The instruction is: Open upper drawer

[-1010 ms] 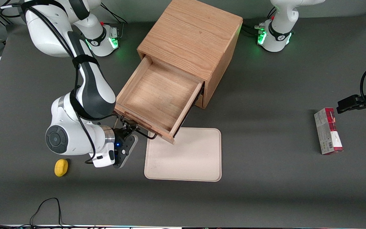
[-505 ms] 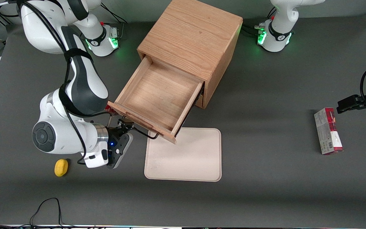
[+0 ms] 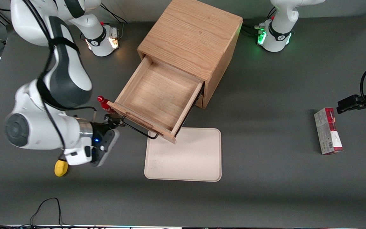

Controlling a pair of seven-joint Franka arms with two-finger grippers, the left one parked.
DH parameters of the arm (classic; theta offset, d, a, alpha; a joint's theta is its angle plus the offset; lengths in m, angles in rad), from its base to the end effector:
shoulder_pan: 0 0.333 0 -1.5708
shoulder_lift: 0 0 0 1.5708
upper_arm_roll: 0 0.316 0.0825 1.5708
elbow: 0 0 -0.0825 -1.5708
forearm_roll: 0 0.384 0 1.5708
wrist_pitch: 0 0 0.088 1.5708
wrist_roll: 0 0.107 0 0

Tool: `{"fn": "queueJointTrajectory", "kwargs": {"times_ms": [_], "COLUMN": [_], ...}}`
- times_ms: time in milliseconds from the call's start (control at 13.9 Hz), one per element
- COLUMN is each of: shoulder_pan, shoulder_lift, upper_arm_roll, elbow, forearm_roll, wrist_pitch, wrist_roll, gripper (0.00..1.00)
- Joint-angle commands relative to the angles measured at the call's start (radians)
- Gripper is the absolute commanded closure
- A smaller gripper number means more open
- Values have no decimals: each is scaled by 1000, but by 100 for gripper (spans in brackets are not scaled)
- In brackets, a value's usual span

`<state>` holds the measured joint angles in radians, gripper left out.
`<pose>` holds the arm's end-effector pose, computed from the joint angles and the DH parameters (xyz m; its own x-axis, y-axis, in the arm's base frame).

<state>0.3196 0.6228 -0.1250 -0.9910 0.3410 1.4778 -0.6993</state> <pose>0.6832 0.2028 0.4955 0.6113 0.7881 0.0721 0.7698 -0.5710 -0.2853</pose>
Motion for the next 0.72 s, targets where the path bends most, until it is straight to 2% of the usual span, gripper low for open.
{"fn": "queueJointTrajectory", "kwargs": {"times_ms": [0,361,577,649], "shoulder_pan": [7,7,7,7], "shoulder_lift": [-202,-493,-630,-644], "upper_arm_roll": [-56,-102,-149,-162], "elbow": [-205,-518,-679,-684], "forearm_roll": [-34,-183,-201,-217], "wrist_pitch": [-13,-10,-11,-13], "wrist_roll": [17,255,444,537], "gripper": [0,0,0,1]}}
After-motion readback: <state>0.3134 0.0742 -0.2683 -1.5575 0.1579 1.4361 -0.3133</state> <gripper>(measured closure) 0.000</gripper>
